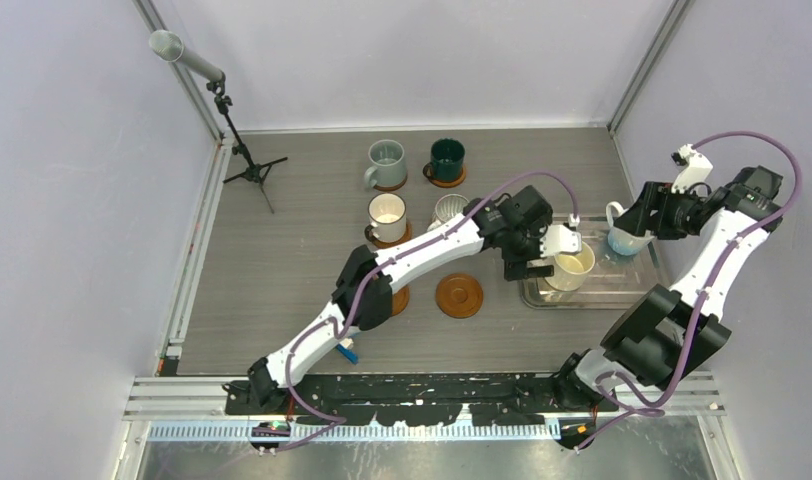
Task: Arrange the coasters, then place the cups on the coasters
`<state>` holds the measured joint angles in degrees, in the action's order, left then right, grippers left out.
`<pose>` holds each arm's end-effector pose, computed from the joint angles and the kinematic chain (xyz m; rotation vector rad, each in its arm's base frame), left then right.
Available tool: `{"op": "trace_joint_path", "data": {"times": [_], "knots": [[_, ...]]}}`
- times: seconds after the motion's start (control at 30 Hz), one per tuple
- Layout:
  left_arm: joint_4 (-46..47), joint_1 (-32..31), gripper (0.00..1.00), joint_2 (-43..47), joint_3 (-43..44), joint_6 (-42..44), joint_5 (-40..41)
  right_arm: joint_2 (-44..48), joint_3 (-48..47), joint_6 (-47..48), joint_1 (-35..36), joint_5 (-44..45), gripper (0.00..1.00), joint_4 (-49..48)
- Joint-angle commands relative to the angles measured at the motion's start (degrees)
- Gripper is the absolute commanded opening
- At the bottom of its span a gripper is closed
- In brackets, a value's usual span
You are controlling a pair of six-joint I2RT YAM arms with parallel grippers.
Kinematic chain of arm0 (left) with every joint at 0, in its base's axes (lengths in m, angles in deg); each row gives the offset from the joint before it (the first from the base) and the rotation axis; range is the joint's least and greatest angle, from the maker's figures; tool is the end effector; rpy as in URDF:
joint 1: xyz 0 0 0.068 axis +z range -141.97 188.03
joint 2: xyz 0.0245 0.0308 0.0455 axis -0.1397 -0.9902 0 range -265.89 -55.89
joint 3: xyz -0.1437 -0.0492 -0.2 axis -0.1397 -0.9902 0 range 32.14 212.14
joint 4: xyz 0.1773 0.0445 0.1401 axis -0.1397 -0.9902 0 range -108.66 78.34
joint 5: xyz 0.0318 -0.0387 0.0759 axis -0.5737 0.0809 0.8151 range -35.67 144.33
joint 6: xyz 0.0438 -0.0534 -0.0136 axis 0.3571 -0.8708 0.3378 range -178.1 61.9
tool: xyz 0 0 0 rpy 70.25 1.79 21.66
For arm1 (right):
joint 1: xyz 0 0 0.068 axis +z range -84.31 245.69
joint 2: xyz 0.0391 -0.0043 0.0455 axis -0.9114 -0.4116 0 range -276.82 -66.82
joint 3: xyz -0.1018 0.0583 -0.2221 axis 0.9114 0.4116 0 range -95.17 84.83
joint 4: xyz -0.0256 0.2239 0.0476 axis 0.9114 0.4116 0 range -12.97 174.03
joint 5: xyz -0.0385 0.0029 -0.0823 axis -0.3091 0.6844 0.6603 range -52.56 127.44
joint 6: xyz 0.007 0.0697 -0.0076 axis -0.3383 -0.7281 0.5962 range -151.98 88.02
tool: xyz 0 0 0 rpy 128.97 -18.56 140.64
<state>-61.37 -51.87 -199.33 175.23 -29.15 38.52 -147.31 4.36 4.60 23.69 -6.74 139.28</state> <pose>0.2417 -0.4480 0.2169 1.8266 1.6848 -0.5727 0.2090 -0.1342 0.3096 -0.1199 2.2808 0.3587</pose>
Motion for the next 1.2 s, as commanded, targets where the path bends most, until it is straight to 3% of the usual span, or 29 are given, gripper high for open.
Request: {"op": "trace_joint_path", "data": {"times": [0.0,0.23,0.47,0.73,0.97,1.17], "knots": [[5.80,0.01,0.88,-2.37,6.22,2.99,4.72,-1.45,-2.21,-0.63,-2.17,-4.45,0.70,2.82],[10.92,-0.75,0.91,-6.67,7.99,1.65,4.06,-1.32,-1.70,1.22,-3.11,-4.95,0.70,3.98],[14.26,-2.84,0.88,-9.73,9.66,2.89,3.79,-0.80,-2.06,2.53,-3.41,-5.19,0.70,5.88],[12.76,-4.09,0.64,-8.16,6.60,3.31,1.01,-1.11,-3.01,3.76,-3.88,-5.12,0.70,7.44],[12.12,-5.85,0.38,-4.33,1.43,2.17,2.26,-1.58,-3.21,3.69,-3.97,-5.56,0.70,7.44],[12.69,-6.15,0.40,-7.05,5.43,-1.02,5.11,-1.45,-3.46,4.54,-4.01,-5.43,0.70,8.59]]}}
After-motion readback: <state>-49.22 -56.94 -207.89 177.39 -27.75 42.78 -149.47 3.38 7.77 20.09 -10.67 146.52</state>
